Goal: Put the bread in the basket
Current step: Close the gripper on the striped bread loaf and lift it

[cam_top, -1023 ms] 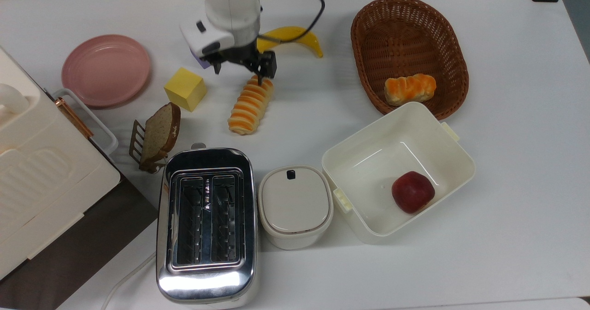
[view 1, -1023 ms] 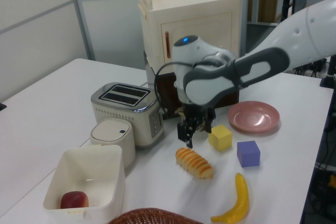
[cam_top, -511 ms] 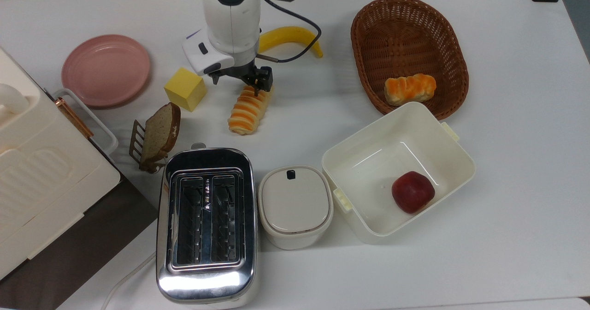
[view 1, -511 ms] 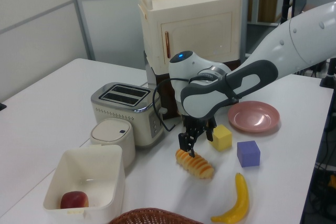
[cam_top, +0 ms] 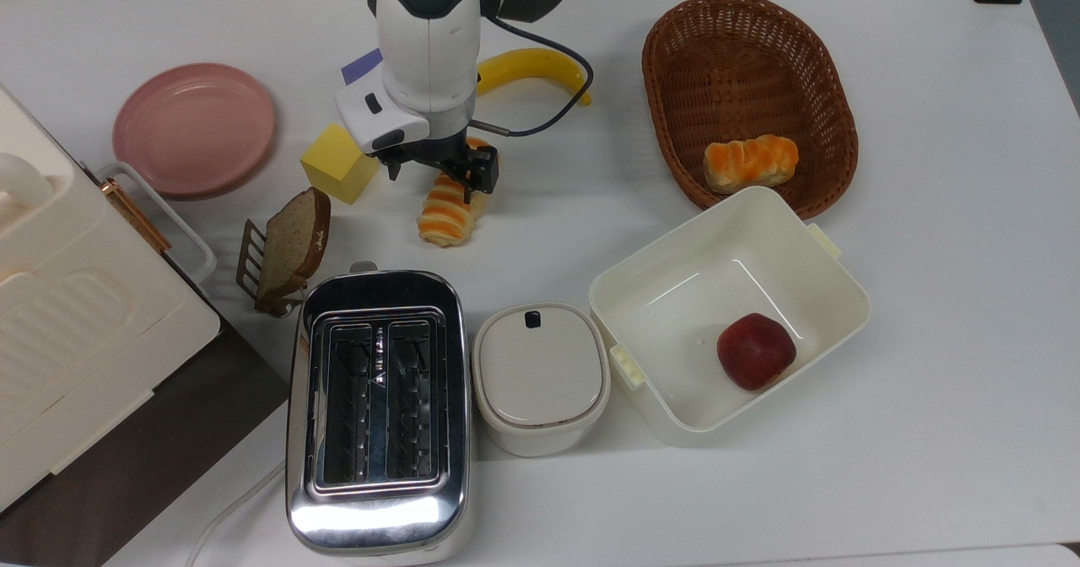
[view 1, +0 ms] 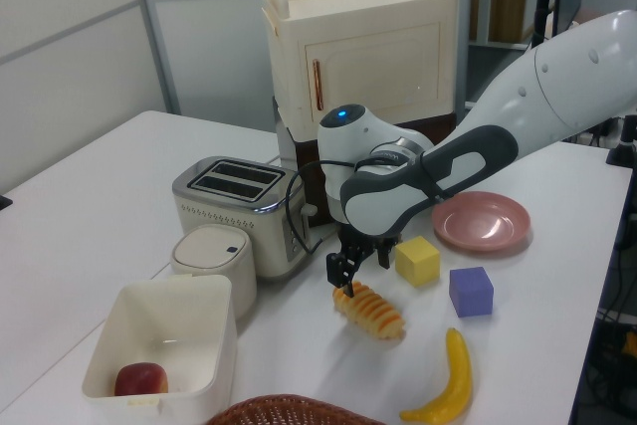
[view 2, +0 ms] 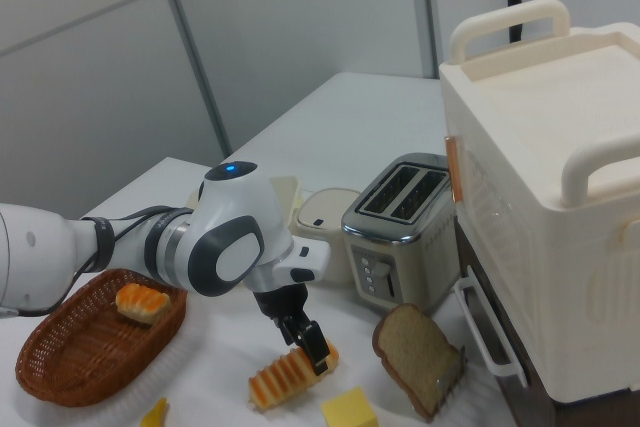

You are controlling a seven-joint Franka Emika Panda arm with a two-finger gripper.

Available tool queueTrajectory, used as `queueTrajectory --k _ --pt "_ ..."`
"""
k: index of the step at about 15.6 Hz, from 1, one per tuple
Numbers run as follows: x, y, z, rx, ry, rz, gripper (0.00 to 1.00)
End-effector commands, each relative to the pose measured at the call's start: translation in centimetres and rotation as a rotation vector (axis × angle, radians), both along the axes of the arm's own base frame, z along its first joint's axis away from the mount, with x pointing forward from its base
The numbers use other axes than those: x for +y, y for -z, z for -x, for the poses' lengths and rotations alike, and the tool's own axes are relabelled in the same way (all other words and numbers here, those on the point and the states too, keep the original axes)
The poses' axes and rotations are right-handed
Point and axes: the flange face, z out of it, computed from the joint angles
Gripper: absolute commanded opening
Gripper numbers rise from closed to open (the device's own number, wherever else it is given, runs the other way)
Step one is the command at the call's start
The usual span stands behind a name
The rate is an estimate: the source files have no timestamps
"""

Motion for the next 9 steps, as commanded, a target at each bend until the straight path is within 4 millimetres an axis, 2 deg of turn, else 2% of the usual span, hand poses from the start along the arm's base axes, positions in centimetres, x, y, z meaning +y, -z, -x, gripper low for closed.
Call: queueTrajectory --k 1,9 --pt "0.8 -0.3 0.0 -0.027 0.009 0.015 1.00" --pt "2.1 1.8 -0.6 -0.036 -0.020 0.026 1.00"
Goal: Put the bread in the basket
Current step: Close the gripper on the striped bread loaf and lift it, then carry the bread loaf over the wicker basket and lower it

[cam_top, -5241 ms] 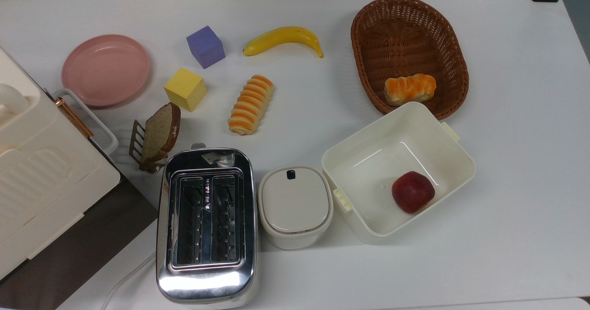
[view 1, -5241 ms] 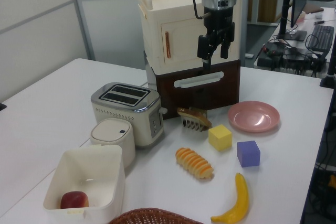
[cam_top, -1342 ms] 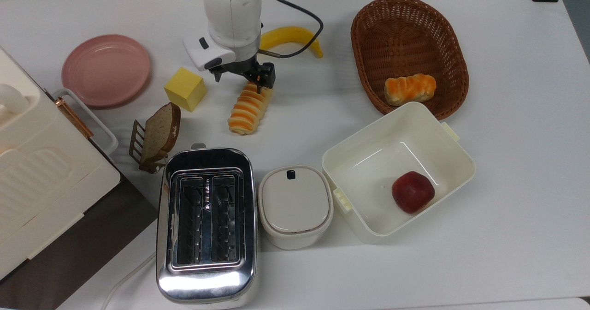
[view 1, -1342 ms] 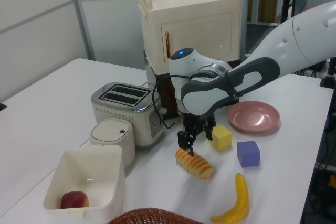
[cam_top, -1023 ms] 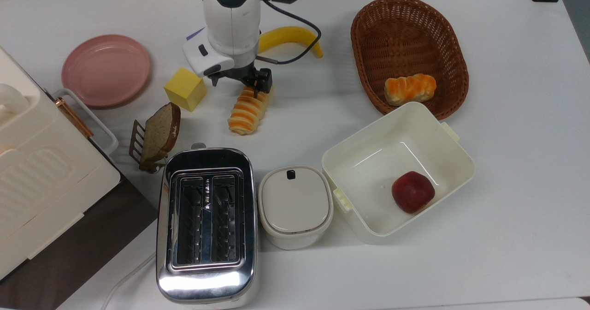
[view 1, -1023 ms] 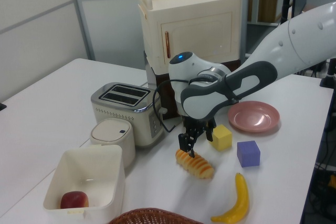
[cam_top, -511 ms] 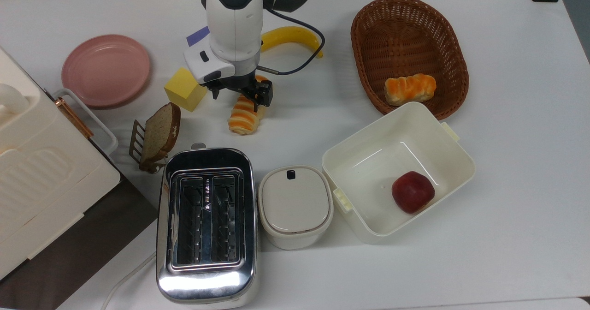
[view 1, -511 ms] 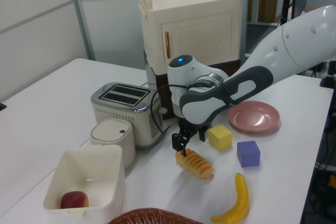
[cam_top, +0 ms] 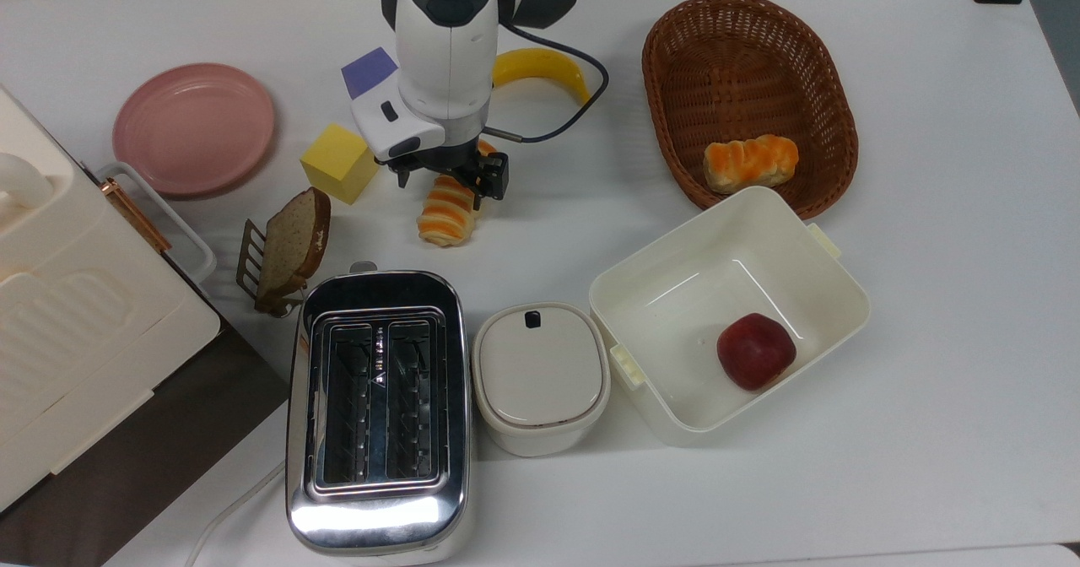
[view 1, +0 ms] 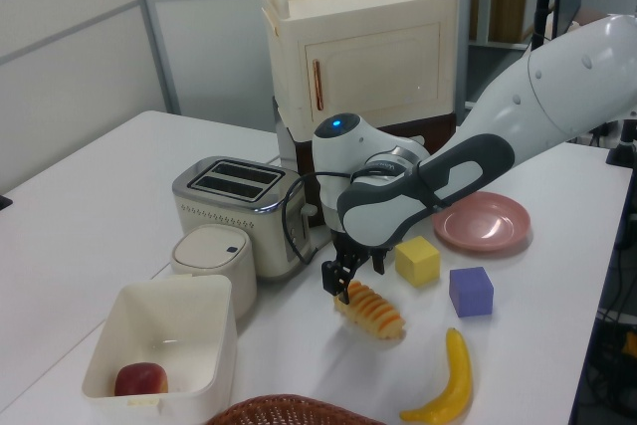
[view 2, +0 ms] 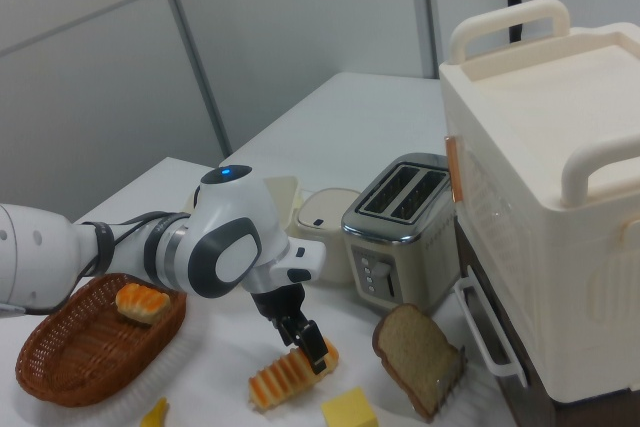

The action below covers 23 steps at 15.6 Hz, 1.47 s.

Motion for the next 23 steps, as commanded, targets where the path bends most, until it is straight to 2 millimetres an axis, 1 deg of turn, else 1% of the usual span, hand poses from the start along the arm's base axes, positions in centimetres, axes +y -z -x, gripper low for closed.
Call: queueTrajectory --k 1,4,5,6,7,8,9,14,16,18,21,22,23 --pt "0.9 0.9 -0.3 -0.029 0.004 0.011 1.00" --pt "1.5 1.5 -0.6 -0.043 -0.009 0.007 1.00" --pt "1.6 1.6 -0.6 -0.041 -0.015 0.011 0.91" --pt "1.5 1.7 -0.6 -0.041 -0.022 0.019 0.58" --pt "1.4 1.7 -0.6 -0.041 -0.025 0.023 0.31" --pt "1.4 1.8 -0.6 -0.041 -0.026 0.023 0.12" --pt "1.4 1.8 -0.6 -0.041 -0.026 0.023 0.00" --pt "1.5 1.4 -0.7 -0.048 -0.025 0.023 0.00" --pt "1.9 0.3 -0.5 -0.062 -0.039 0.029 0.00" --pt "2.2 -3.1 -0.3 -0.109 -0.059 0.050 0.00" --pt "4.1 -8.9 0.5 -0.193 -0.050 0.040 0.00" --pt "5.2 -10.5 1.0 -0.206 -0.056 0.037 0.00" --pt "7.7 -11.8 1.7 -0.211 -0.079 0.029 0.00"
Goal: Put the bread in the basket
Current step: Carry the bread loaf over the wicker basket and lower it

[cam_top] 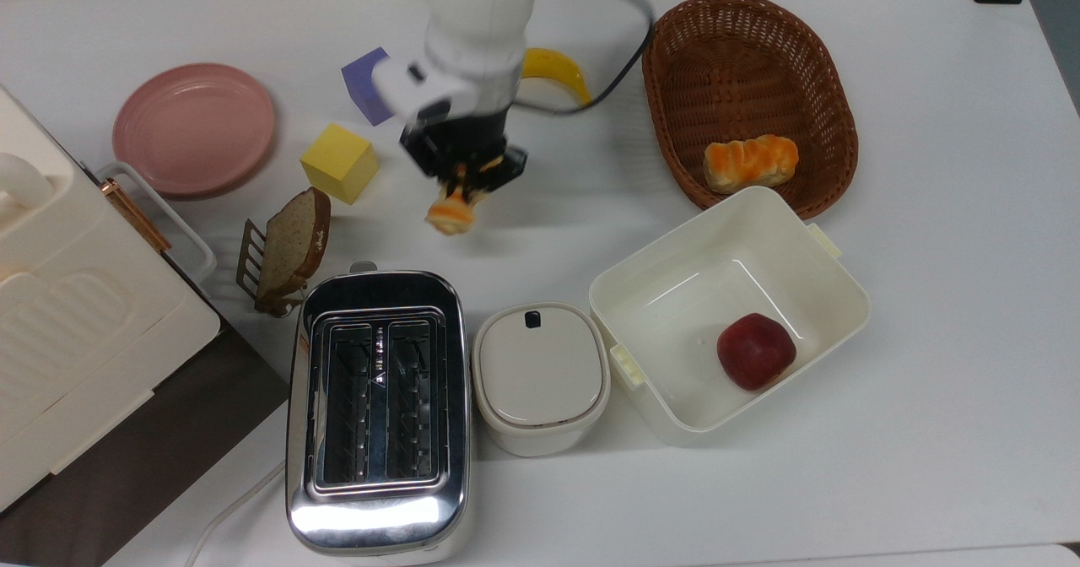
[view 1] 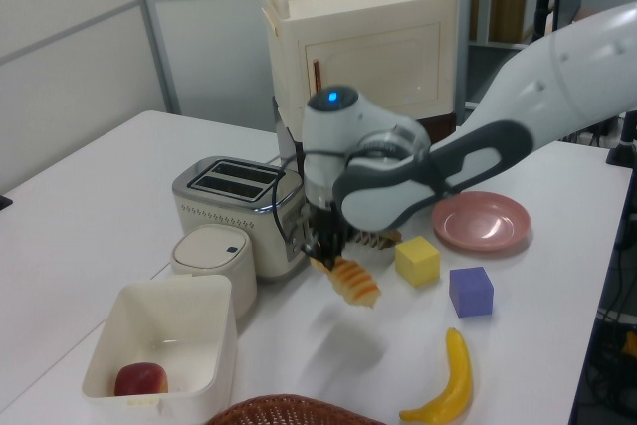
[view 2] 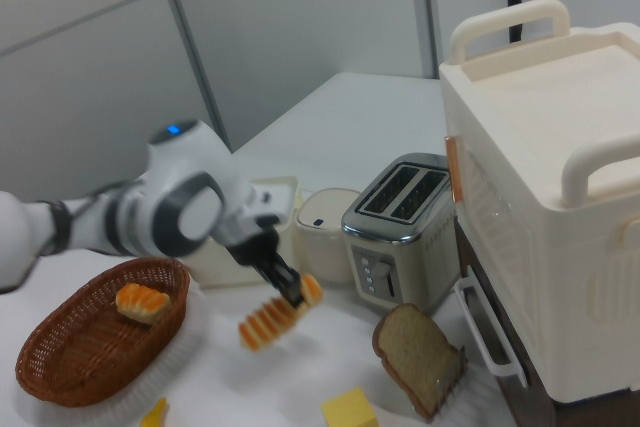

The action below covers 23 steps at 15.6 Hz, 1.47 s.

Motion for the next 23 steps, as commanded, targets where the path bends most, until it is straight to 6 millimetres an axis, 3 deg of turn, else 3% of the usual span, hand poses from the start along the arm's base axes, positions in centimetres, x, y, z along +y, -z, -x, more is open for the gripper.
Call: queueTrajectory --k 1,4,8,11,14,17,20,22,23 --pt "5.6 -5.4 3.1 -0.030 0.008 0.001 0.00" --pt "9.7 -8.3 5.4 -0.023 -0.009 0.000 0.00" --pt "16.8 -11.0 9.8 0.008 -0.097 -0.034 0.00" --pt "22.9 -10.8 13.2 0.048 -0.197 -0.026 0.00" --pt "27.6 -9.5 16.1 0.078 -0.275 -0.014 0.00" --pt "30.1 -8.6 17.8 0.095 -0.321 -0.005 0.00" --pt "30.4 -8.3 17.8 0.099 -0.330 -0.002 0.06" --pt "30.6 -8.1 17.9 0.103 -0.341 0.001 1.00" --pt "30.6 -8.1 17.9 0.099 -0.346 0.007 1.00"
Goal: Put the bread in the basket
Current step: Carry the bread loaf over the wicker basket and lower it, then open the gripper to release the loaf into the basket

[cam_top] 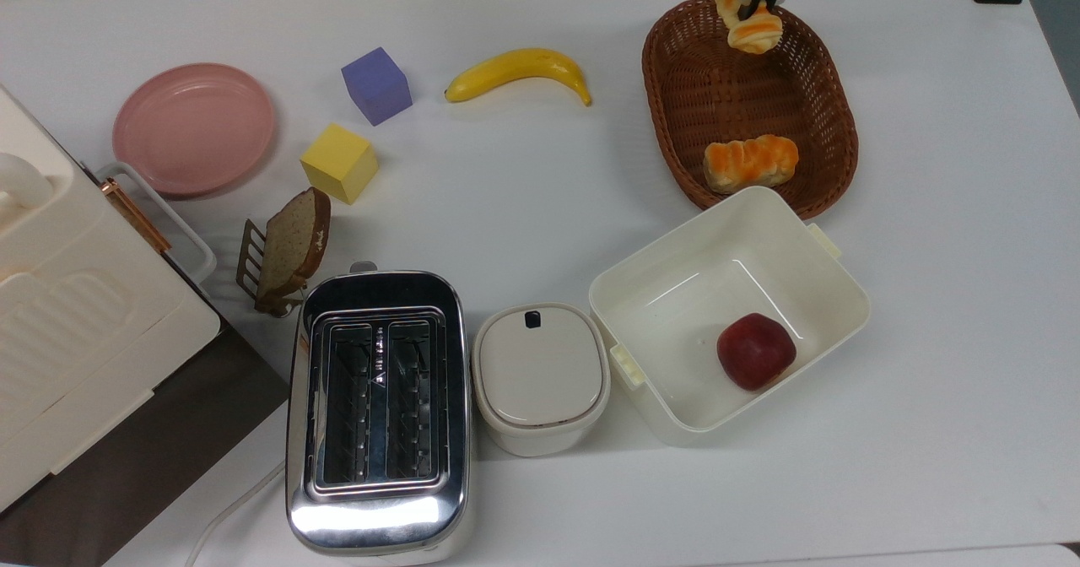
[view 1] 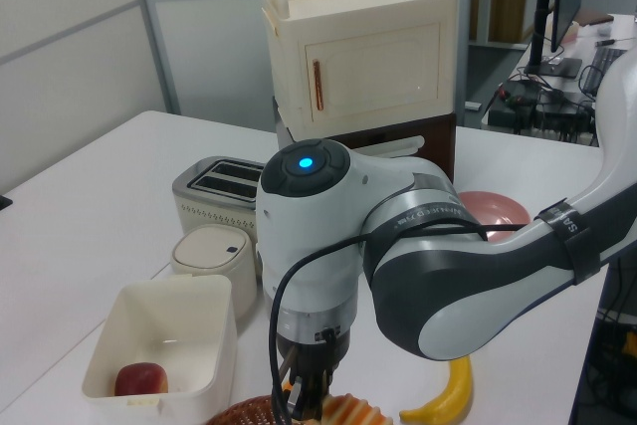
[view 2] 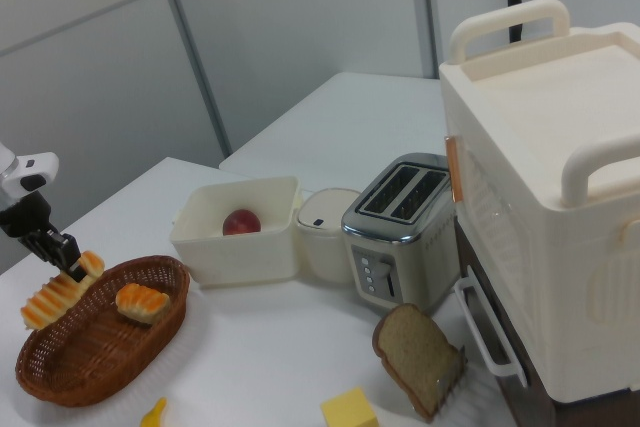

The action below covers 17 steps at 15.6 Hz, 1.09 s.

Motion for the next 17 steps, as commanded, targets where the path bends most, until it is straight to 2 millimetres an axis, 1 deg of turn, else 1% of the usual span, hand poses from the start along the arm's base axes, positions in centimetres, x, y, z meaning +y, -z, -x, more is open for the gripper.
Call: queueTrajectory --k 1,7,8,9,10,11,12,13,14,15,16,17 --pt "0.0 -0.1 0.5 0.009 -0.008 0.007 1.00" --pt "-0.3 -0.2 0.2 0.001 -0.003 0.007 1.00" --pt "-0.6 -0.3 0.0 0.001 0.003 0.009 1.00" --pt "-1.2 -0.7 -0.5 -0.005 0.019 0.004 1.00" --pt "-2.4 -1.1 -1.3 -0.011 0.043 0.002 1.00" --pt "-4.5 -1.7 -2.6 -0.019 0.087 -0.001 1.00" --pt "-7.1 -3.0 -4.2 -0.040 0.140 -0.013 1.00" --pt "-9.8 -3.9 -5.5 -0.047 0.188 -0.014 1.00" --pt "-12.9 -5.7 -6.9 -0.052 0.233 -0.011 1.00" --pt "-16.6 -7.6 -8.4 -0.044 0.270 0.001 1.00" --pt "-20.8 -9.8 -9.7 -0.030 0.303 0.008 1.00" --pt "-25.0 -11.4 -10.7 -0.015 0.329 0.007 1.00"
